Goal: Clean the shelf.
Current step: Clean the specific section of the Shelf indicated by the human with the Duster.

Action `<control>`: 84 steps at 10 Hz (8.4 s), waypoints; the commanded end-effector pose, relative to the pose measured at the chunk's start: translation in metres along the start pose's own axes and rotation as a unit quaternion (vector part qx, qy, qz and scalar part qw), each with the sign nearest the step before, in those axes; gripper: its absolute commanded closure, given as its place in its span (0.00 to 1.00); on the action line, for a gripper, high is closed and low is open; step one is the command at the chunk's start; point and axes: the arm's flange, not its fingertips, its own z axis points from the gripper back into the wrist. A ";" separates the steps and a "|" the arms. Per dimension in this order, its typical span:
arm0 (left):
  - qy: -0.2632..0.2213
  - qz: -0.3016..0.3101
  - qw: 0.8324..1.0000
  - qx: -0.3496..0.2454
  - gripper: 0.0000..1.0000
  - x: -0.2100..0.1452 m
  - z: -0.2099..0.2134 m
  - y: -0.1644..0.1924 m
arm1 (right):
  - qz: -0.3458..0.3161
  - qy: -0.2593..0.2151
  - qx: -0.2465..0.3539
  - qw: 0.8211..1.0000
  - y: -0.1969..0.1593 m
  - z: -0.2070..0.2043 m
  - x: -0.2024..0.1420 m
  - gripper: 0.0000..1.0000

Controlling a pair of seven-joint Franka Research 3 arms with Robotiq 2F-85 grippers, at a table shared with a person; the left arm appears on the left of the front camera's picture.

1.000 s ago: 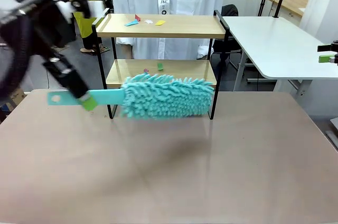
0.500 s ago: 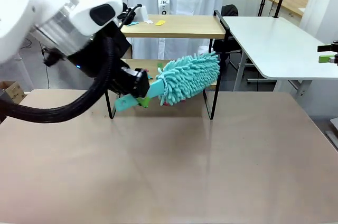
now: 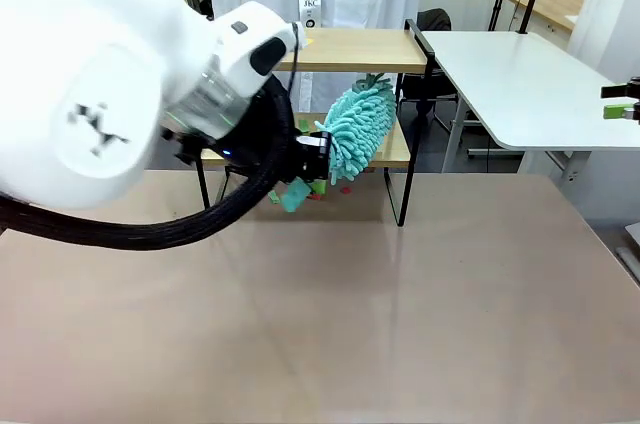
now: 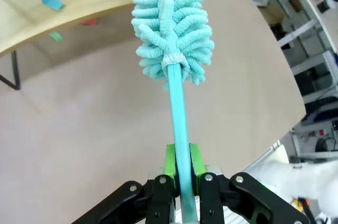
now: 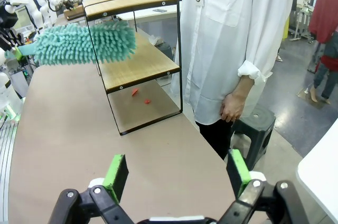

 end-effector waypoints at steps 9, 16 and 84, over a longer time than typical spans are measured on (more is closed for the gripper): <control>-0.039 0.105 0.994 -0.001 0.87 0.039 -0.100 -0.025 | 0.003 0.002 -0.004 1.000 0.000 -0.001 0.002 0.00; -0.001 0.099 0.994 0.049 0.87 0.036 -0.097 0.005 | 0.003 0.002 -0.004 1.000 0.000 -0.001 0.002 0.00; 0.447 -0.426 0.785 0.049 0.87 -0.006 0.136 0.239 | 0.003 0.002 -0.004 1.000 0.000 -0.001 0.002 0.00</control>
